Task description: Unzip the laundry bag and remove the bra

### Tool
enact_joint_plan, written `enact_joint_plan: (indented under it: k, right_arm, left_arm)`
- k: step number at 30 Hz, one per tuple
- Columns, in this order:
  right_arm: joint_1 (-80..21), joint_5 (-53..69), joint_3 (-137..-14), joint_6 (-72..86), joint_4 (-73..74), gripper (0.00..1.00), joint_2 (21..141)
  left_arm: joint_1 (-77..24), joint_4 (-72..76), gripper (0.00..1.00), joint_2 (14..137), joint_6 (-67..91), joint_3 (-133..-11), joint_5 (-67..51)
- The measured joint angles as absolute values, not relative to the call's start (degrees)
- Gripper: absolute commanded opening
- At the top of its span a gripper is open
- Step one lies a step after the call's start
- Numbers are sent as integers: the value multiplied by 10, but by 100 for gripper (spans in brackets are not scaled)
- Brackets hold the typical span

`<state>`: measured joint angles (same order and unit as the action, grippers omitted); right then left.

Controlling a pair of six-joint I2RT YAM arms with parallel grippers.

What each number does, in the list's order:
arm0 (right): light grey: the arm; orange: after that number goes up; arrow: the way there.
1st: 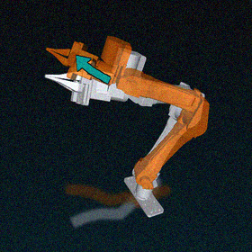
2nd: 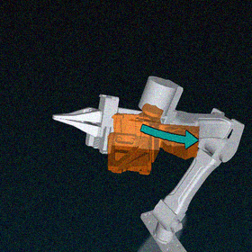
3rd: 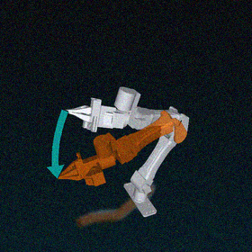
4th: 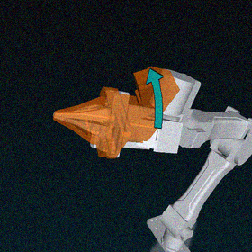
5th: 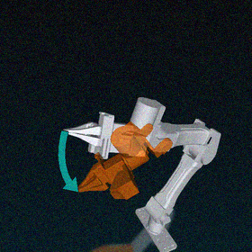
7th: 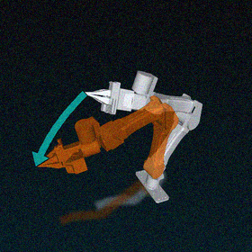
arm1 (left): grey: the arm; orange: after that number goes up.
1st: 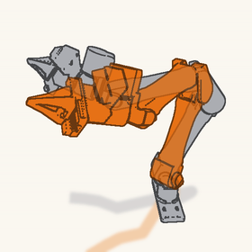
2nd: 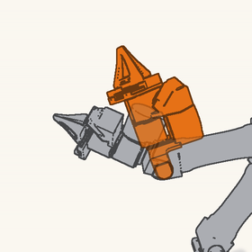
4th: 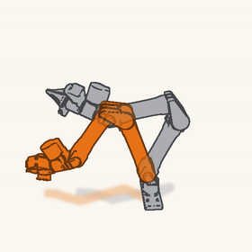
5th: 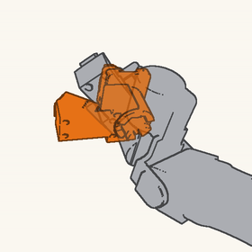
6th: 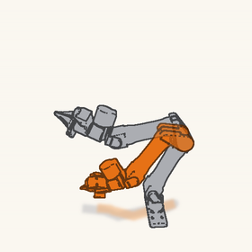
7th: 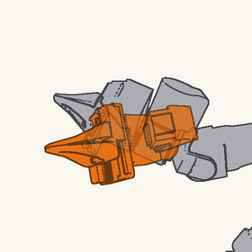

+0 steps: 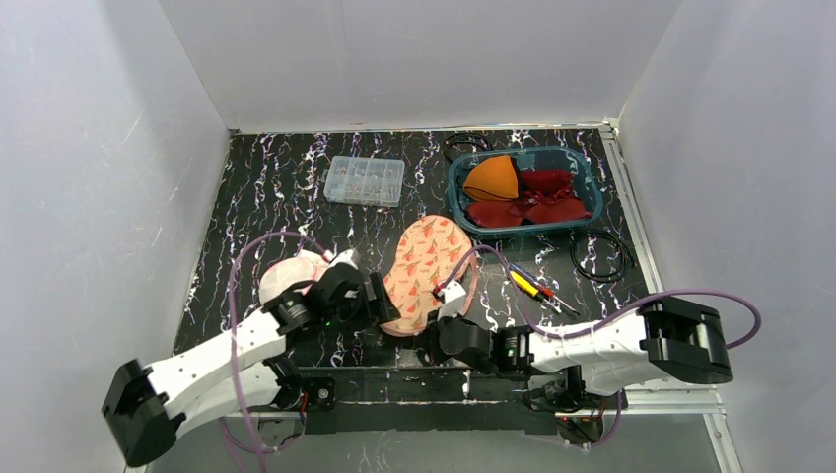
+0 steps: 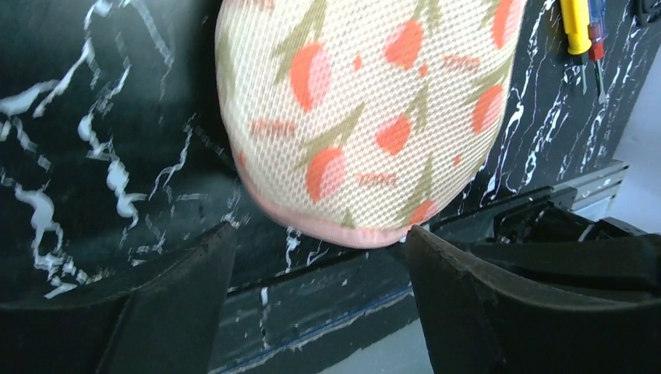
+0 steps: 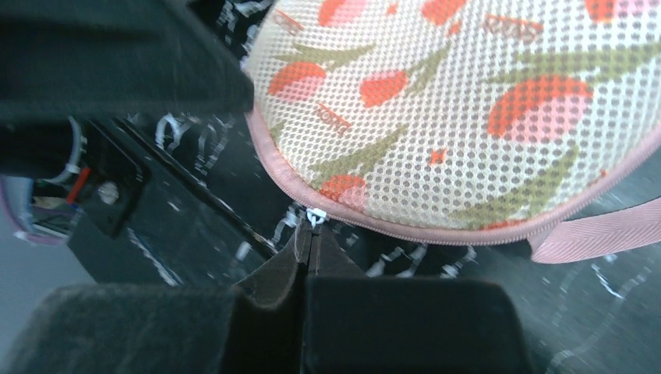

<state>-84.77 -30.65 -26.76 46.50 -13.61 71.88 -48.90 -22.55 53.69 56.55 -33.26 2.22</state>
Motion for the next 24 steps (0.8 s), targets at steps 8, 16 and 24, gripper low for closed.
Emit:
enact_joint_plan:
  k: [8,16,24]
  right_arm:
    - [-848,-302,-316,467,-199,1,789]
    - [-848,-277,-329,468,-221,1,835]
    - [-848,-268,-332,466,-227,1,836]
  left_arm:
    - [-494,-238,78,369,672,-211,9]
    - [-494,-182,74,425,725,-196,7]
    - [-494,-159,54,461,747,-202,22]
